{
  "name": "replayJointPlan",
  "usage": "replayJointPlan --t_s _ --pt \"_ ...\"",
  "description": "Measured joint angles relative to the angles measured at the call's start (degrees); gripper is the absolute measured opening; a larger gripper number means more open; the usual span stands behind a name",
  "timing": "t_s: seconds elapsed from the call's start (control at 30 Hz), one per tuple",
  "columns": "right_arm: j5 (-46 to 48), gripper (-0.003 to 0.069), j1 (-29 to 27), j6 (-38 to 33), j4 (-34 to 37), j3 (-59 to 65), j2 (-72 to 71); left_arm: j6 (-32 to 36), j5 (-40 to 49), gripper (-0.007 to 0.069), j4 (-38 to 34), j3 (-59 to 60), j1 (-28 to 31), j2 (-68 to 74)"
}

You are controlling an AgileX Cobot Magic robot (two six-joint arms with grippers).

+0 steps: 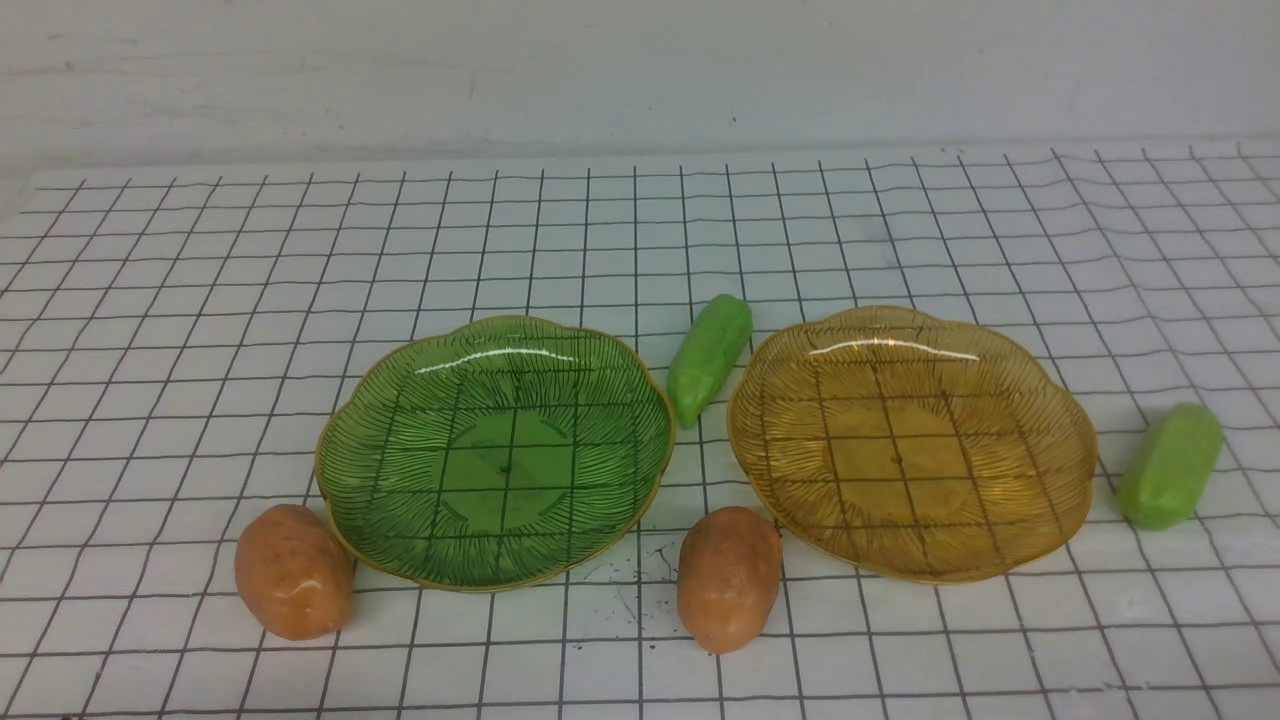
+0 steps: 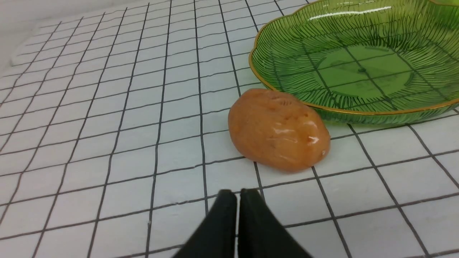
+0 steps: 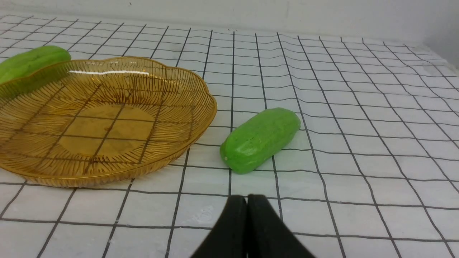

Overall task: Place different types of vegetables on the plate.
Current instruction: 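Pick up the potato beside the plates and place it on a plate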

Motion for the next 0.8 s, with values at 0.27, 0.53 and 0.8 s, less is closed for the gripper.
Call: replayJointPlan --t_s 0.27,0.53,0.8 --pt "0.00 -0.0015 0.00 0.00 0.00 0.00 0.00 -1.93 -2.51 -0.0007 -3.80 0.11 0.00 0.00" --pt "0.00 -0.0015 0.00 0.00 0.00 0.00 0.00 -9.78 -16.57 -0.0007 -25.94 0.11 0.00 0.00" --pt "0.00 -0.0015 -0.02 0.00 0.00 0.00 0.00 -10.83 -28.79 -0.0007 -40.12 0.05 0.00 0.00"
